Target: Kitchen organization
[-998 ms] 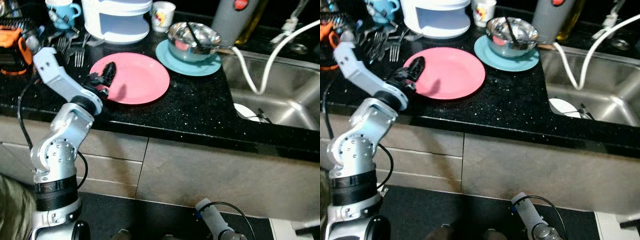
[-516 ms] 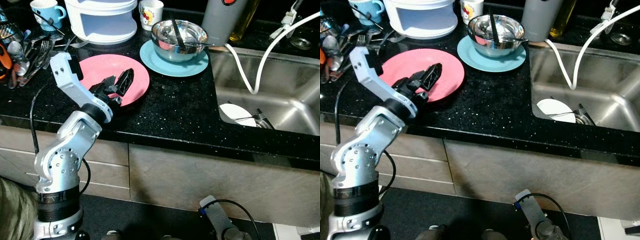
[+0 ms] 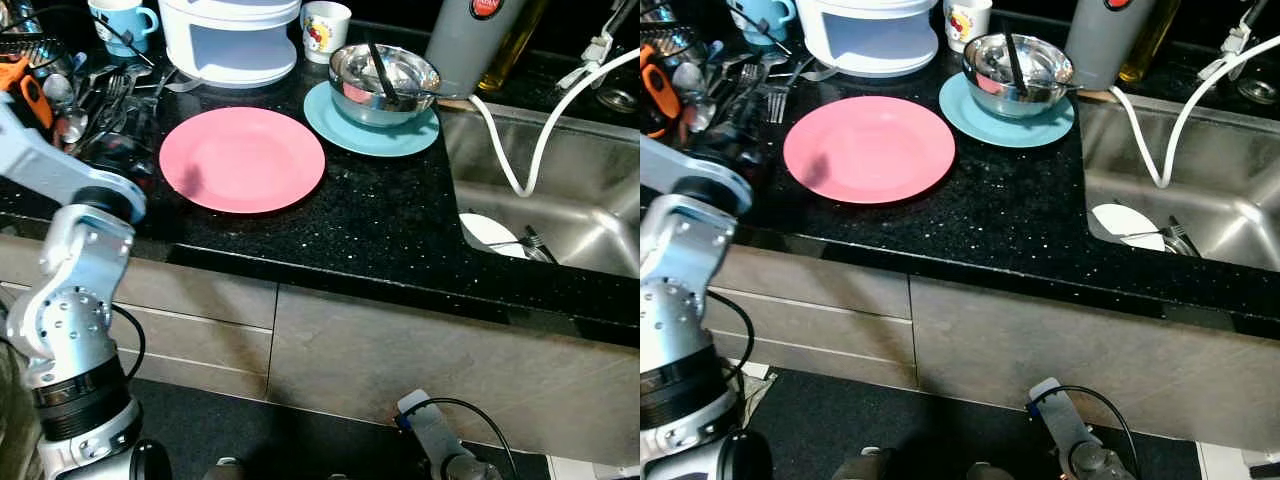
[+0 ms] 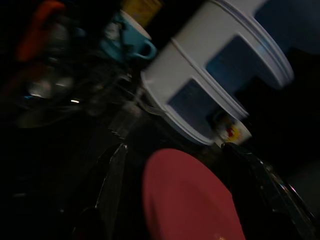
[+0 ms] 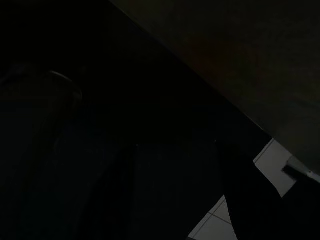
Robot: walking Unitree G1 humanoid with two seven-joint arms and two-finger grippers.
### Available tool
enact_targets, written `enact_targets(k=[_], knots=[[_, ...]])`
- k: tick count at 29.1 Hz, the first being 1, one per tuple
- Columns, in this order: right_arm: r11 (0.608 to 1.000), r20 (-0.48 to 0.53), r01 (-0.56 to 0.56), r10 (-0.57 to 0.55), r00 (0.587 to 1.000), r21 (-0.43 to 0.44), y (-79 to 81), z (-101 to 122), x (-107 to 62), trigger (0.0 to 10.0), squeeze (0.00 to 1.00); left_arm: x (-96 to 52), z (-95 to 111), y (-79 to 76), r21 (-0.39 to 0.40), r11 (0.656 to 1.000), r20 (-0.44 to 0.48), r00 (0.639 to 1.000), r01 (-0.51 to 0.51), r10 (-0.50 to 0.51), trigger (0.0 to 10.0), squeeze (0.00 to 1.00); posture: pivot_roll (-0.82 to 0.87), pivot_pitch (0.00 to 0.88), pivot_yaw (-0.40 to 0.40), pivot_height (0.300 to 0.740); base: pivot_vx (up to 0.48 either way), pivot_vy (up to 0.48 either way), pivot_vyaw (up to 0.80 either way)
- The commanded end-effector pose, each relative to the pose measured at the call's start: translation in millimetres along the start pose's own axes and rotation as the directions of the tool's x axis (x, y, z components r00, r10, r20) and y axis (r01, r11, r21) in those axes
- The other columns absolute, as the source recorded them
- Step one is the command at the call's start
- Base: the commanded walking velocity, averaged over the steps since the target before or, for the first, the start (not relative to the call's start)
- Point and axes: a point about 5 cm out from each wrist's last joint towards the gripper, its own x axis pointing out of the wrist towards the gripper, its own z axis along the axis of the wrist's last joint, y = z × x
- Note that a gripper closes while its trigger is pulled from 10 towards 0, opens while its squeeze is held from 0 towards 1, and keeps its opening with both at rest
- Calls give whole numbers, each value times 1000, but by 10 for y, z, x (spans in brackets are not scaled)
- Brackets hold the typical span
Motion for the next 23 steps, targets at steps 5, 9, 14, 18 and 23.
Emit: enact_targets(k=[5, 9, 14, 18, 23], knots=[[1000, -39, 4, -4, 999, -1, 18, -101, -14, 10000, 0, -60, -240, 173, -92, 990, -115, 988, -110, 99, 10000, 0, 67, 165, -63, 740, 0, 0, 0], [1000, -40, 8, -8, 999, -1, 15, -103, -15, 10000, 0, -47, -325, 139, -178, 978, -167, 983, -107, 77, 10000, 0, 65, 166, -63, 740, 0, 0, 0], [1000, -38, 12, -12, 999, 5, 19, -101, -14, 10000, 0, -9, -403, 92, -332, 939, -223, 975, -84, 9, 10000, 0, 60, 162, -62, 740, 0, 0, 0], [1000, -34, 16, -15, 999, 21, 22, -99, -13, 10000, 0, 14, -449, 34, -364, 930, -275, 960, -57, -49, 10000, 0, 60, 159, -60, 740, 0, 0, 0], [1000, -30, 17, -16, 999, 21, 26, -94, -12, 10000, 0, 4, -581, 24, -415, 906, -374, 924, -86, -83, 10000, 0, 55, 157, -57, 740, 0, 0, 0]])
